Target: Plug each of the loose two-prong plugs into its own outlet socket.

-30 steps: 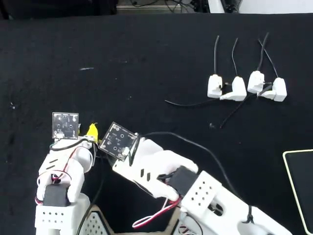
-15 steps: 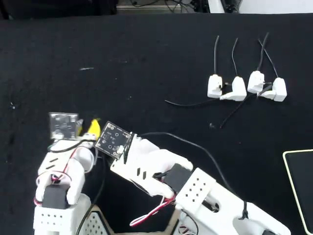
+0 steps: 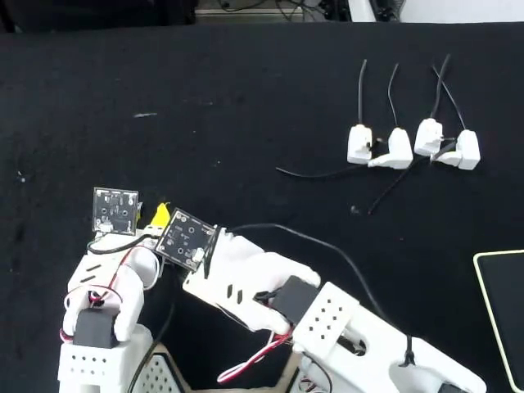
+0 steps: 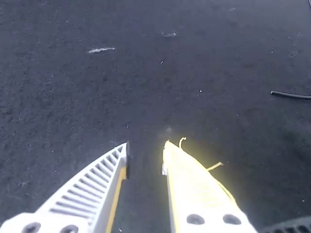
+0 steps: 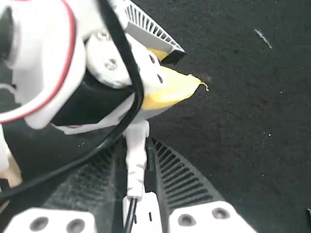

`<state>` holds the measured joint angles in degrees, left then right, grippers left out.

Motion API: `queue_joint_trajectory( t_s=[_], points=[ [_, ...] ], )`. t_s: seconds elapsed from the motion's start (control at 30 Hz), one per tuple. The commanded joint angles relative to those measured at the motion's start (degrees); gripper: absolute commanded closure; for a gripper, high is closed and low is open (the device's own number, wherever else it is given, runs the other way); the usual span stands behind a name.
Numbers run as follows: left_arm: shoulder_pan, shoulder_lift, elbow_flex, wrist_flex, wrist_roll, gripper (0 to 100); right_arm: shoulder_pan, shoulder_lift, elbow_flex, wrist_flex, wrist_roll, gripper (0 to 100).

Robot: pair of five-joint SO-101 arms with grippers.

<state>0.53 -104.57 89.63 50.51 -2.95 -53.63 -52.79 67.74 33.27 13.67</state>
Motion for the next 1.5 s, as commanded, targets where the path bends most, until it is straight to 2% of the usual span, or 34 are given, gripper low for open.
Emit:
queue_joint_trajectory(
  t_s=[0.0,1.47],
  points=[
    [0.75,0.35,0.22,-0.7,-0.35,87,-0.97,-2.59,-3.65,-0.88,-0.62,98.8],
    [2.59,0.44,2.42,-0.79,-2.29,87,-0.88,-5.23,-4.18,0.97,-0.62,98.8]
  ],
)
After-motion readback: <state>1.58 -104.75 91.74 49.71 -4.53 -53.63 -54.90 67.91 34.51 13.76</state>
